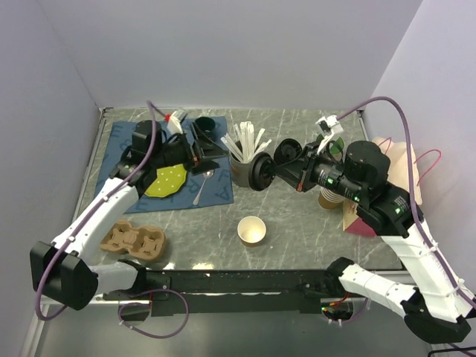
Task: Pack the takeout coffee
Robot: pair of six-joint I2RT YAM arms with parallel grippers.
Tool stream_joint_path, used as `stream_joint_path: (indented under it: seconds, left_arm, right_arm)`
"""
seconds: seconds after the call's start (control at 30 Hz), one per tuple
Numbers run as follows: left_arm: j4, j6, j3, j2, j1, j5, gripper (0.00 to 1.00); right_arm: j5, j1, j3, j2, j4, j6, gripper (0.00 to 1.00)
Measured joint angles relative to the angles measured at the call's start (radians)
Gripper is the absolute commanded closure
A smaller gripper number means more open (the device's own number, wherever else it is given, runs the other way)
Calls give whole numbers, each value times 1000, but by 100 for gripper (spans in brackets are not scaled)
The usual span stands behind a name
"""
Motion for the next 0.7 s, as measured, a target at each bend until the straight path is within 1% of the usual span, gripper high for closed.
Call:
stream_joint_path:
  seconds: [0.1,0.2,0.27,0.4,0.47,0.57,0.7]
  left_arm:
    - [-133,66,-1,-18,52,-93,3]
    - [-271,138,-14,-30,107,-206,3]
    - [-367,178,-22,-47,136,-309,3]
    - [-501,237,-24,-112,152,-494,2]
    - [-531,253,-28,-156,151,-548,2]
    - [-539,273,-55,-222,151,-578,1]
    - [-537,314,-101,-256,151,-543,1]
  right_arm:
    - [53,11,43,34,-143,11,100]
    - [131,41,43,58,-280,54,100]
    - [174,64,32,83,-350,89,100]
    - [282,162,-23,138,-471,192,100]
    - [335,230,-36,185,-525,241,100]
    - [392,305,-39,273,-567,303,100]
    - [426,330,-63,360,-568,351,100]
